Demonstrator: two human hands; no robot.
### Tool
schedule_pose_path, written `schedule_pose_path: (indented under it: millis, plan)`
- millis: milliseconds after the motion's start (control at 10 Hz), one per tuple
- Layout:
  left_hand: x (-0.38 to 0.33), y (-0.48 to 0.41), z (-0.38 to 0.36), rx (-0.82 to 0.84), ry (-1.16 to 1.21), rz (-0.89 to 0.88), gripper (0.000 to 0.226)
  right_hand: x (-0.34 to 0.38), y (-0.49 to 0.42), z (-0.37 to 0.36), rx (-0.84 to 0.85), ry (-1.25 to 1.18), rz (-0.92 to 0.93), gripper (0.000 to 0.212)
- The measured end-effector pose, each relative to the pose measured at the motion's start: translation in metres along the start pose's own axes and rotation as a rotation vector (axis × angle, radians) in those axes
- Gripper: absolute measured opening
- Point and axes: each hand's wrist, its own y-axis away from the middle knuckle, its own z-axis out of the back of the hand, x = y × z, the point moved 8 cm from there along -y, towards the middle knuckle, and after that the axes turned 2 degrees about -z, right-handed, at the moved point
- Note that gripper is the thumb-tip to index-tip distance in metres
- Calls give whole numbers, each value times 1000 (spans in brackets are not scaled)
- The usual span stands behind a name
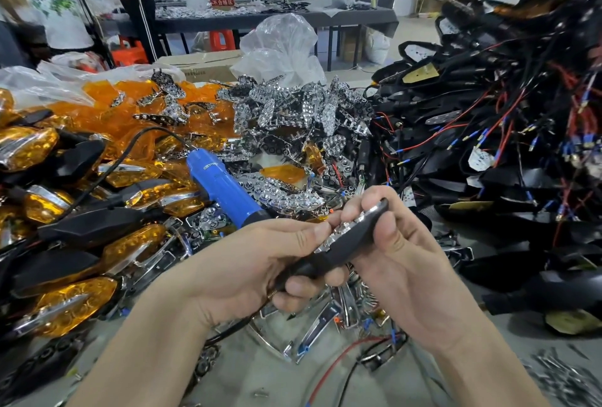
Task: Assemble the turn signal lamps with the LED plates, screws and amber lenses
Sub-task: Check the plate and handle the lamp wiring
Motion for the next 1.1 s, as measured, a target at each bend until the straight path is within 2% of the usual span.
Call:
schedule_pose_path:
  millis: [100, 200, 300, 400, 500, 600, 900, 1100]
  plan:
    - [-2, 0, -1, 10, -40, -6, 40, 2, -1, 1, -22, 41, 44, 28]
    - [-10, 0, -6, 39, -153, -58, 39, 2, -3, 2, -53, 4, 11, 29]
    - [-14, 2, -14, 123, -188, -100, 41, 2, -1, 5, -35, -33, 1, 26]
    - [-15, 4, -13, 147, -160, -107, 40, 1, -1, 7, -54, -50, -23, 27]
    - [-18, 5, -10, 139, -181, -145, 39, 2, -1, 5, -21, -88, -19, 20]
    - [-21, 5, -8, 111, -227, -166, 38, 2, -2, 7, -12, -46, -38, 16]
    - [-34, 2, 5, -170, -547, -280, 20, -10, -9, 19, -182, 47, -58, 39]
    - [-39, 4, 8, -237, -672, -353, 20, -10, -6, 28, -314, 271, -30, 28]
